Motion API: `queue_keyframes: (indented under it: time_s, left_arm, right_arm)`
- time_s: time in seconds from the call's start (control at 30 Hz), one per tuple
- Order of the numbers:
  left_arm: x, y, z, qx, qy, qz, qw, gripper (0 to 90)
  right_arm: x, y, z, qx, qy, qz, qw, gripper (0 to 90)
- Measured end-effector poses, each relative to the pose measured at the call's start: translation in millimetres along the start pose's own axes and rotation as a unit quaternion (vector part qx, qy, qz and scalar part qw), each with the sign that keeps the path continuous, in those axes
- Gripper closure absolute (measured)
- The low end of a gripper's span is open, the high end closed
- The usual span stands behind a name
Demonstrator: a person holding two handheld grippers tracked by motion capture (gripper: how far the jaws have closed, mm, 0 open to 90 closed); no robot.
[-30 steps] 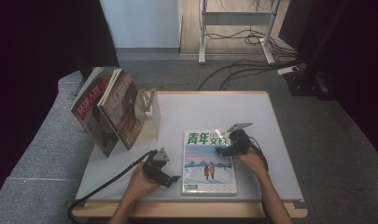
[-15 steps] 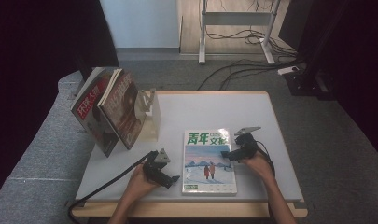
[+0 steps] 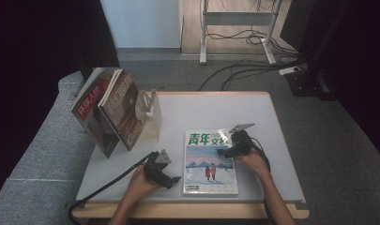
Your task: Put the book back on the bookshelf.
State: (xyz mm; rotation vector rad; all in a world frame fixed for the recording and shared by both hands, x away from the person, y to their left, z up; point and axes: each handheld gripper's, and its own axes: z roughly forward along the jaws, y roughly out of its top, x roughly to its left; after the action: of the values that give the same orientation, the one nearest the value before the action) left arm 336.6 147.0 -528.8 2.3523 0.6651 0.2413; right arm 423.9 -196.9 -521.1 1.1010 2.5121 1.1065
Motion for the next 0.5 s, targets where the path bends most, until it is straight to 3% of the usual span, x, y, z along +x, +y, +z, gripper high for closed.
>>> queue_keyframes:
  time_s: [0.13,0.33,0.5]
  left_arm:
    - [0.0,0.0,0.0,0.000,0.000,0.000,1.0000,0.0]
    - [0.0,0.0,0.0,0.000,0.000,0.000,1.0000,0.0]
    - [0.0,0.0,0.0,0.000,0.000,0.000,1.0000,0.0]
  right_arm:
    - [2.0,4.6,0.3,0.004,-0.007,-0.004,1.0000,4.4]
    - [3.5,7.4,-6.3,-0.015,0.013,-0.001,0.9998,7.6]
    - [3.4,12.0,-1.1,-0.009,0.009,0.002,0.9999,9.0]
